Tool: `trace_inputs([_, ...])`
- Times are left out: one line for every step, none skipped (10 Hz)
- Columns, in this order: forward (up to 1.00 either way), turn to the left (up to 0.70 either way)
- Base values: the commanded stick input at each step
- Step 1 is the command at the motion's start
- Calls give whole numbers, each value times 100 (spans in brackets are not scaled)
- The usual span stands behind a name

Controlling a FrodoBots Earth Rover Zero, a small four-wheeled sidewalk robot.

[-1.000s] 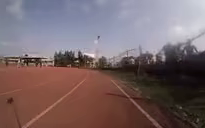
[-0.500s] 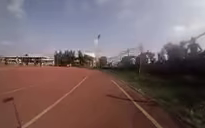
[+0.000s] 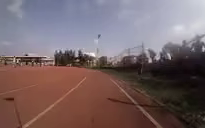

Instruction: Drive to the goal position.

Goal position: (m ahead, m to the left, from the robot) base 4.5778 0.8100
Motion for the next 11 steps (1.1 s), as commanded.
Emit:
trace_inputs([50,0])
trace_inputs([50,0])
trace_inputs([50,0])
trace_inputs([50,0])
trace_inputs([50,0])
trace_inputs([50,0])
trace_inputs([50,0])
trace_inputs([50,0])
trace_inputs([50,0])
trace_inputs([50,0])
trace_inputs([50,0])
